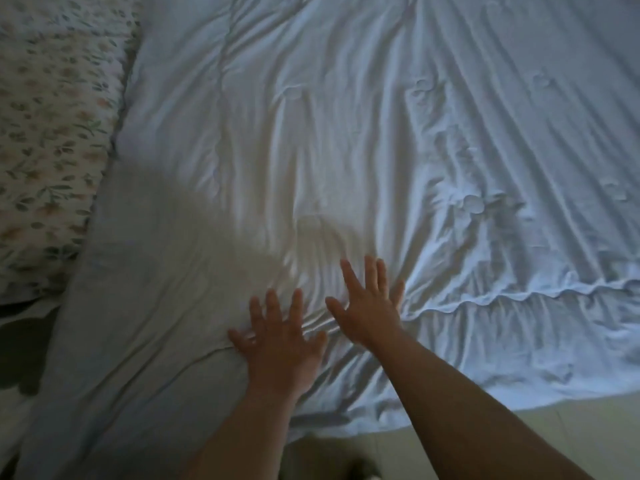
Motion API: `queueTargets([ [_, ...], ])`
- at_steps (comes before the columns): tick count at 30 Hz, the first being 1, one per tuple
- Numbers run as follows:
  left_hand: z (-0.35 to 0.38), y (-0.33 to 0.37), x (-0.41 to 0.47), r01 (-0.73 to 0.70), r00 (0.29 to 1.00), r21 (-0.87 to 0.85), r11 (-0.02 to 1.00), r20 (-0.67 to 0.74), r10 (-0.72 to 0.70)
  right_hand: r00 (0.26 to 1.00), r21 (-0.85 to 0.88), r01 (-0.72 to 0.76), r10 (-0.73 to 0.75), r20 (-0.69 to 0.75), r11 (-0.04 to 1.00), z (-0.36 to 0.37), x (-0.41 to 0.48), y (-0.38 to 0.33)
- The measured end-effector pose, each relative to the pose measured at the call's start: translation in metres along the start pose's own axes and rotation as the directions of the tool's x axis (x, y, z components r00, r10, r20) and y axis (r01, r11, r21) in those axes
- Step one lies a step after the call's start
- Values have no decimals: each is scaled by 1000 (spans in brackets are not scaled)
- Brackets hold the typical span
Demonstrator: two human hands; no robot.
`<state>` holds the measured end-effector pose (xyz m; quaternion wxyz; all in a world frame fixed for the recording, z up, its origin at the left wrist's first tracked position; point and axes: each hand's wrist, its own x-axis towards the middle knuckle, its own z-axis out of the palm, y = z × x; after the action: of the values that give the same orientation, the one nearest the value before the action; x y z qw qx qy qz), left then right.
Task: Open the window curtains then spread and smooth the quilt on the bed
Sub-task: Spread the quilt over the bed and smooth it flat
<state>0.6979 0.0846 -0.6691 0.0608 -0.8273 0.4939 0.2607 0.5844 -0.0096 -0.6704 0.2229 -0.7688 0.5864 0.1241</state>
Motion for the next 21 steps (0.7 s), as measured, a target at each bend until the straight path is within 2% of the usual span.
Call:
queueTargets([
  [2, 21, 16, -9, 65, 994, -2, 998, 94, -64, 999, -55, 9, -7, 41, 998, -1, 14, 30],
  [4, 42, 13, -20, 147, 983, 26, 989, 108, -149, 996, -73, -54, 59, 65, 996, 8, 7, 75],
  [8, 60, 25, -35, 267, 964, 67, 961, 2, -267, 992, -108, -121, 118, -34, 987, 26, -44, 181],
  [10, 59, 59, -36, 364, 930, 0, 931, -50, -364, 981, -55, -174, 168, -100, 983, 21, -55, 213],
  [12, 64, 97, -33, 305, 940, -72, 950, -140, -313, 975, -31, -178, 172, -141, 983, 9, -47, 230],
  [14, 71, 153, -25, 165, 970, -74, 984, -166, -175, 988, -125, -7, -13, -156, 992, -8, -25, 247],
  [16, 74, 211, -17, 65, 980, -77, 995, -181, -78, 969, -196, 174, -203, -138, 965, -24, 0, 258],
  [18, 85, 251, -7, 78, 988, -48, 996, -129, -84, 965, -199, 218, -242, -105, 956, -36, 21, 271],
  [21, 107, 276, -7, 184, 979, -40, 982, -79, -187, 988, -160, 135, -146, -56, 978, -42, 36, 320],
])
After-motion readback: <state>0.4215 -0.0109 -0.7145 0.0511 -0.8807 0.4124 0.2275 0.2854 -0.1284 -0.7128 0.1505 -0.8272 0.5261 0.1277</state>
